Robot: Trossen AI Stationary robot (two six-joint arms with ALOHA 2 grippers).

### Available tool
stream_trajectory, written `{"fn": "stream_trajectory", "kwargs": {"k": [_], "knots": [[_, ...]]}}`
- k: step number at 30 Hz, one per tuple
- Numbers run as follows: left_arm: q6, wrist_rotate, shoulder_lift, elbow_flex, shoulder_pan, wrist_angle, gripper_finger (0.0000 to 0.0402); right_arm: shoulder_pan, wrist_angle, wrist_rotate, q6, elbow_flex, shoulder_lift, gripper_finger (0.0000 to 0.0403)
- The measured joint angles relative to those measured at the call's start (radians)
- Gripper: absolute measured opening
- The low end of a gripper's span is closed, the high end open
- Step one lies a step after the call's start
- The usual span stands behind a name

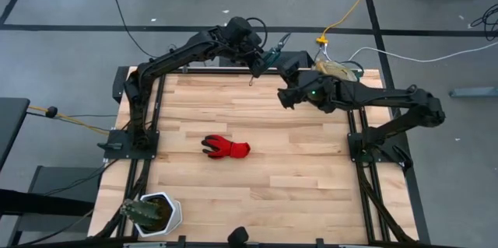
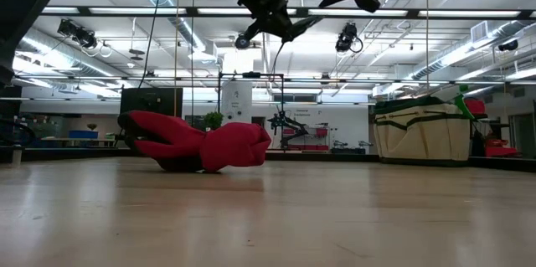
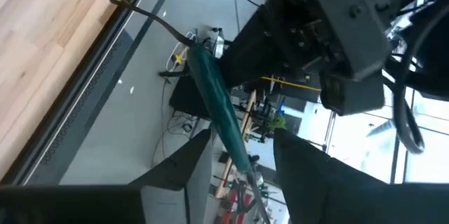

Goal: Pick & Place Garden tools in Gardening bag
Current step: Put the green shear scissors into the gardening bag

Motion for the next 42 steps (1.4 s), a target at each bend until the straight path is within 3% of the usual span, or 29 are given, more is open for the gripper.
{"fn": "stream_trajectory", "kwargs": {"k": [14,42], "knots": [[-0.027,0.042,0.0,0.0,-0.008,-0.036,0.0054,0.0,0.07,0.072,-0.106,0.0,0.062,0.0155],[-0.048,0.03,-0.001,0.0,-0.029,-0.117,0.0054,-0.002,0.04,0.002,-0.065,0.0,0.065,0.0155]]}}
